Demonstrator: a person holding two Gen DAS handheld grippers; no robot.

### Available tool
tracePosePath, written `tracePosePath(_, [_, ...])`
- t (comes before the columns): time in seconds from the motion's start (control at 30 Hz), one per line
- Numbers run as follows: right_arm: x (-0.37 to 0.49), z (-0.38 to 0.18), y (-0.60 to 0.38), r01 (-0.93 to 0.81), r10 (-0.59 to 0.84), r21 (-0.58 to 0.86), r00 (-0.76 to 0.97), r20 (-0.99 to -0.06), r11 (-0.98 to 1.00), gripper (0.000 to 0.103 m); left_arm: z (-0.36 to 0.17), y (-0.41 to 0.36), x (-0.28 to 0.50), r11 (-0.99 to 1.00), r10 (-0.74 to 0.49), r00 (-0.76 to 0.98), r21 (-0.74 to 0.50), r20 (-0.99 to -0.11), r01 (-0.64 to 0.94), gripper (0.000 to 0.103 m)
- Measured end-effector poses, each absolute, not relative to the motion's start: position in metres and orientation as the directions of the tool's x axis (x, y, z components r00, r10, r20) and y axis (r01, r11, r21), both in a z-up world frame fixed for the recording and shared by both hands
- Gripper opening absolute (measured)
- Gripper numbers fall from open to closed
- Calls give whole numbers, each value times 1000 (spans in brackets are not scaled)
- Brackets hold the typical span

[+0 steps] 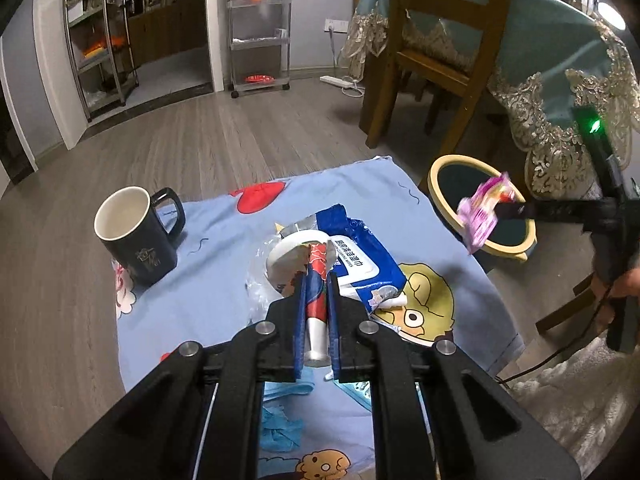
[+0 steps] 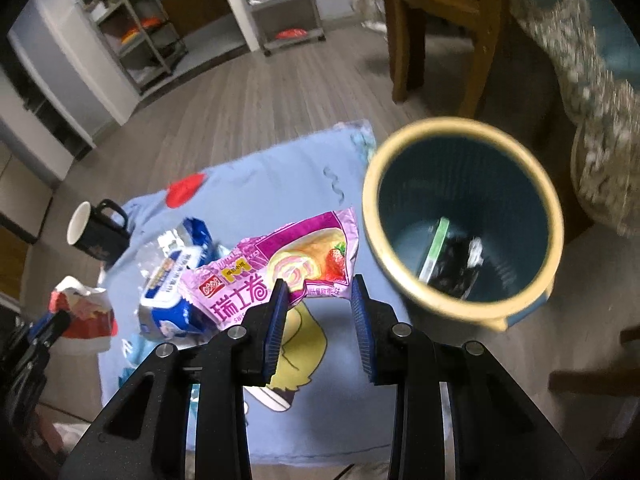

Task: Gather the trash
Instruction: 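Carry the tube and pink wrapper over the bin and open both tools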

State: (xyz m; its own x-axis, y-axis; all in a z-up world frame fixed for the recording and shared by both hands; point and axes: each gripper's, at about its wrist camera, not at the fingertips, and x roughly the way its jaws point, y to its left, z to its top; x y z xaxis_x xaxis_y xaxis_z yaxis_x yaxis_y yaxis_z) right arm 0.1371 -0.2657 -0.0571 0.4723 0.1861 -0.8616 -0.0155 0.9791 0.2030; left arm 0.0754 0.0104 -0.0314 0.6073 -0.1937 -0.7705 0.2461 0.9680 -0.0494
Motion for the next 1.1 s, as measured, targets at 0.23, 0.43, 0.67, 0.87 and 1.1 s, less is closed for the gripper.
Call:
tracePosePath(0.23, [133, -20, -276, -118, 196, 158, 502, -842, 980, 34, -29, 5, 75, 962, -214, 616, -53, -759, 269, 9])
tracePosePath(0.43, [132, -47, -294, -80, 229, 217, 453, -861, 973, 34, -28, -5, 75, 955, -223, 619, -40, -753, 295, 9])
tracePosePath(0.67, [150, -62, -304, -66, 191, 180, 438, -878, 981, 34, -34, -42, 74, 924, -277, 592, -39, -757, 381, 9])
tracePosePath(0.87, [166, -74, -348, 75, 146, 199, 444, -884, 977, 34, -48, -99, 80, 872, -338, 526, -50, -781, 486, 9])
tracePosePath(1.1, [173, -100, -409, 264, 85, 211, 419, -904, 941, 34, -49, -166, 109, 821, -408, 473, -87, -781, 565, 9])
